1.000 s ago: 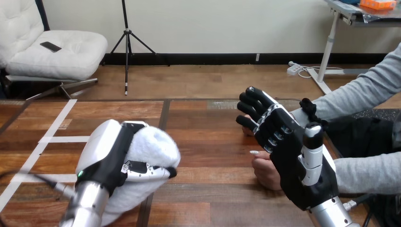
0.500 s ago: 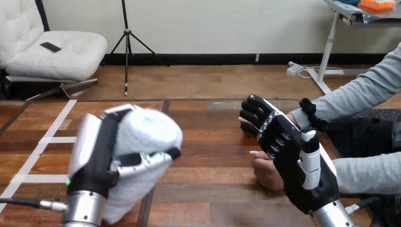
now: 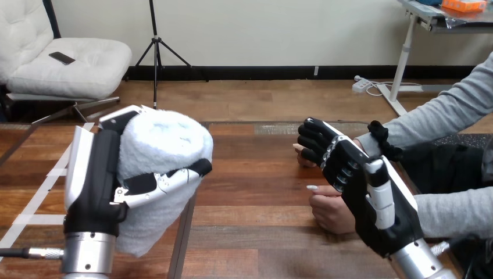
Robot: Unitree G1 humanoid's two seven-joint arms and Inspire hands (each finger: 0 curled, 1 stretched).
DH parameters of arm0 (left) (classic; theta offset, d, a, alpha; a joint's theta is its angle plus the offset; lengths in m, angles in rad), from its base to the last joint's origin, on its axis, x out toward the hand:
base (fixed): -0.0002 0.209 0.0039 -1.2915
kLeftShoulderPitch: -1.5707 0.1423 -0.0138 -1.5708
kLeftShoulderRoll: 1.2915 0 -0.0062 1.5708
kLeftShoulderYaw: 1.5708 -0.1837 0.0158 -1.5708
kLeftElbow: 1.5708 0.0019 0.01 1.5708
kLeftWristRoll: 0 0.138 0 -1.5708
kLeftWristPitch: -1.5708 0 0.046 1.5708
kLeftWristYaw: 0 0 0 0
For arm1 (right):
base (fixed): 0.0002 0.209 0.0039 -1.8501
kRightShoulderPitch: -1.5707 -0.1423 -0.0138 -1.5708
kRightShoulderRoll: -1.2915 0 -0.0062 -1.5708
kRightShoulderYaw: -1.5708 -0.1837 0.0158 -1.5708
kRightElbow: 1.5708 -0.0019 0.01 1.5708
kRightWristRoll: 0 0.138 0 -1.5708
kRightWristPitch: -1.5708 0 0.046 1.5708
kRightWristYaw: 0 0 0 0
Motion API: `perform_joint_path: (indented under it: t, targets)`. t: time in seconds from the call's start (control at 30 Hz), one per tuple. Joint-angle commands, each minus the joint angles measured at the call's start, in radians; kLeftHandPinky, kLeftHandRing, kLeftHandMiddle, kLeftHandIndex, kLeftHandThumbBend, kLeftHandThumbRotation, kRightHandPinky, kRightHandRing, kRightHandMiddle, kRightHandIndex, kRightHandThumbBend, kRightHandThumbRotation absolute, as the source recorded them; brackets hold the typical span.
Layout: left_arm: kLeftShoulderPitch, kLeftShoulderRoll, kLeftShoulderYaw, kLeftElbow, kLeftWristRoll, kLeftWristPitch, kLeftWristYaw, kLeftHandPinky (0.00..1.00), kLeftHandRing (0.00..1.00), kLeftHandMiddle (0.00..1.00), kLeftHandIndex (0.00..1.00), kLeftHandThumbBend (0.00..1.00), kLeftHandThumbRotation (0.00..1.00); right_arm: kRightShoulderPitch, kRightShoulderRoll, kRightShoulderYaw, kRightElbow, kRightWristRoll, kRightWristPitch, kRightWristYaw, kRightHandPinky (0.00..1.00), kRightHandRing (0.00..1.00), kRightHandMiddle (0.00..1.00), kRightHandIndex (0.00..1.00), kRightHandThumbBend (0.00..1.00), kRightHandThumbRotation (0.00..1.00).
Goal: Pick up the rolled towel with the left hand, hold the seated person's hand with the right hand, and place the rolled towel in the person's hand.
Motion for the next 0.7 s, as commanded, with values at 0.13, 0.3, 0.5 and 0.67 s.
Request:
perform_joint_path:
  t: [0.13, 0.3, 0.5, 0.67]
  targets:
    - [-0.05, -0.025, 0.018, 0.0, -0.024, -0.069, -0.001, 0.27, 0.32, 0.37, 0.4, 0.63, 0.0, -0.162, -0.074, -0.027, 0.09, -0.037, -0.079, 0.01, 0.94, 0.93, 0.92, 0.89, 0.87, 1.0]
    - [-0.053, -0.033, 0.018, 0.007, -0.028, -0.079, -0.001, 0.28, 0.33, 0.37, 0.4, 0.64, 0.0, -0.198, -0.106, -0.037, 0.145, -0.053, -0.113, 0.007, 0.92, 0.93, 0.92, 0.9, 0.88, 1.0]
    - [-0.055, -0.046, 0.015, 0.024, -0.07, -0.093, -0.02, 0.28, 0.33, 0.37, 0.4, 0.63, 0.0, -0.239, -0.14, -0.046, 0.2, -0.107, -0.154, -0.038, 0.88, 0.91, 0.91, 0.89, 0.9, 1.0]
    - [-0.053, -0.056, 0.017, 0.029, -0.072, -0.09, -0.026, 0.28, 0.33, 0.37, 0.4, 0.62, 0.0, -0.267, -0.178, -0.048, 0.237, -0.157, -0.178, -0.077, 0.86, 0.9, 0.9, 0.88, 0.93, 1.0]
